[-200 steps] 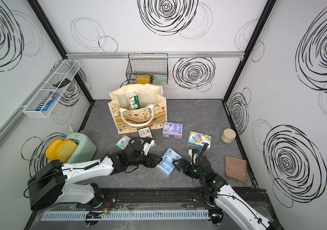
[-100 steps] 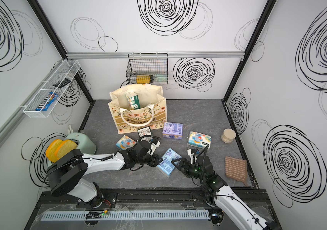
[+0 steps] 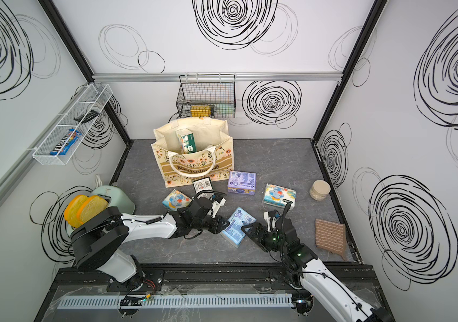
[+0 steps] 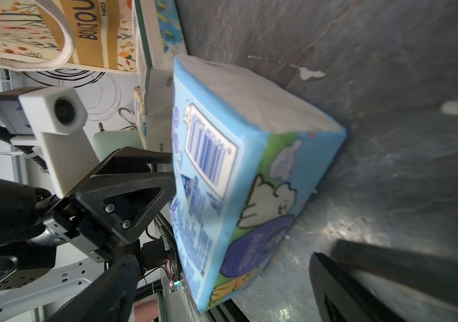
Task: Put tissues into the canvas bag
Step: Pick up the pack of facial tissues from the center of the board.
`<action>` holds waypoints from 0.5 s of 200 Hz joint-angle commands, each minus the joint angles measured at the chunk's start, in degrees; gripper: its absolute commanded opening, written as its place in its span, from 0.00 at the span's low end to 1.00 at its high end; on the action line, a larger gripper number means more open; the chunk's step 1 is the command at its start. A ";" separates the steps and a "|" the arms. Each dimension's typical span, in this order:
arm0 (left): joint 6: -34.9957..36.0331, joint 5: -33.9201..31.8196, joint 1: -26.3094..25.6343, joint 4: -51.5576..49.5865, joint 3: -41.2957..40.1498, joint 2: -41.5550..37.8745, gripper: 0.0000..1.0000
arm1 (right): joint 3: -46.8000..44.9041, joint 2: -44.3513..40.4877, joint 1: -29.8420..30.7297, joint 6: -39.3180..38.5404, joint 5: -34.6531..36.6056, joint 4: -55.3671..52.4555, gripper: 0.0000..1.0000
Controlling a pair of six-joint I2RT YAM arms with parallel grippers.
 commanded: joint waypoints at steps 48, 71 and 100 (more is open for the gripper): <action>1.33 -2.28 2.95 -0.94 -4.31 2.67 0.34 | -7.30 4.48 -0.16 0.51 0.45 6.52 1.00; 1.16 -1.68 3.17 0.61 -5.21 3.24 0.34 | -7.34 4.69 -0.21 0.51 0.71 7.40 1.00; 1.07 -1.25 3.13 1.59 -5.39 3.66 0.34 | -7.14 6.55 -0.54 0.16 0.14 9.33 0.99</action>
